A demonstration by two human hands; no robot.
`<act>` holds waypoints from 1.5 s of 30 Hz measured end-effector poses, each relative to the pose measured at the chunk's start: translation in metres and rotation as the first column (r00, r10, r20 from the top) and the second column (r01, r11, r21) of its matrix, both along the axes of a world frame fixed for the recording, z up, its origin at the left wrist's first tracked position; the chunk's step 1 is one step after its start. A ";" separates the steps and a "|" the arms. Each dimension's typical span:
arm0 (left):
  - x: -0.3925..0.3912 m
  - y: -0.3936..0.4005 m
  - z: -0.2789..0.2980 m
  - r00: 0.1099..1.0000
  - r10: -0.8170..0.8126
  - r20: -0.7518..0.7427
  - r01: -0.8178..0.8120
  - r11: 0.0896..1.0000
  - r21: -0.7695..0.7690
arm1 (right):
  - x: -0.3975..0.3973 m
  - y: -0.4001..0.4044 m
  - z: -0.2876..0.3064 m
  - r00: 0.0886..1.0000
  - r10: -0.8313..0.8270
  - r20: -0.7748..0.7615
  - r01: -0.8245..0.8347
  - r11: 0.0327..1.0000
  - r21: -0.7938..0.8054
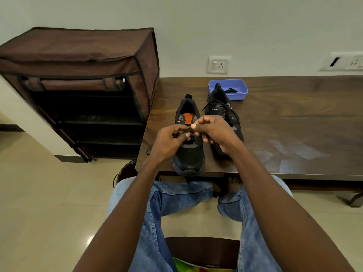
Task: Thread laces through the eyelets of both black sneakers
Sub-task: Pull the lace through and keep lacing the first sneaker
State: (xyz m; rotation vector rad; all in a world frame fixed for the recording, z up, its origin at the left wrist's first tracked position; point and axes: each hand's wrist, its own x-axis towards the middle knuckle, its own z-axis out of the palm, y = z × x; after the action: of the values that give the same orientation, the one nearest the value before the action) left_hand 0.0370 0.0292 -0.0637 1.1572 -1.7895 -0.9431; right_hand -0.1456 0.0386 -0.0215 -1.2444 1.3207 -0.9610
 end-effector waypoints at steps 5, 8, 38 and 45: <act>0.015 0.011 0.001 0.965 0.166 -0.201 -0.148 0.984 0.104 | -0.016 -0.004 0.001 0.999 -0.053 0.006 0.053 0.998 0.045; 0.018 0.014 0.009 0.946 0.274 -0.173 -0.263 0.961 0.086 | -0.017 -0.006 -0.001 0.997 -0.067 0.043 0.065 0.996 0.054; -0.021 -0.029 -0.011 0.853 0.410 0.323 -0.294 0.889 -0.352 | 0.005 -0.034 -0.039 0.909 -0.387 -0.157 0.389 0.921 -0.020; -0.025 -0.036 -0.006 0.824 0.342 0.451 -0.198 0.921 -0.336 | 0.007 -0.034 -0.047 0.918 -0.339 -0.206 0.350 0.937 0.017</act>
State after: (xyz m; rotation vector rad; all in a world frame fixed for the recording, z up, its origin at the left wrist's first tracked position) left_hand 0.0119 -0.0071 -0.0692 1.5186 -1.9998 -0.2081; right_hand -0.1388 0.0044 -0.0686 -1.1080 1.7563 -1.0557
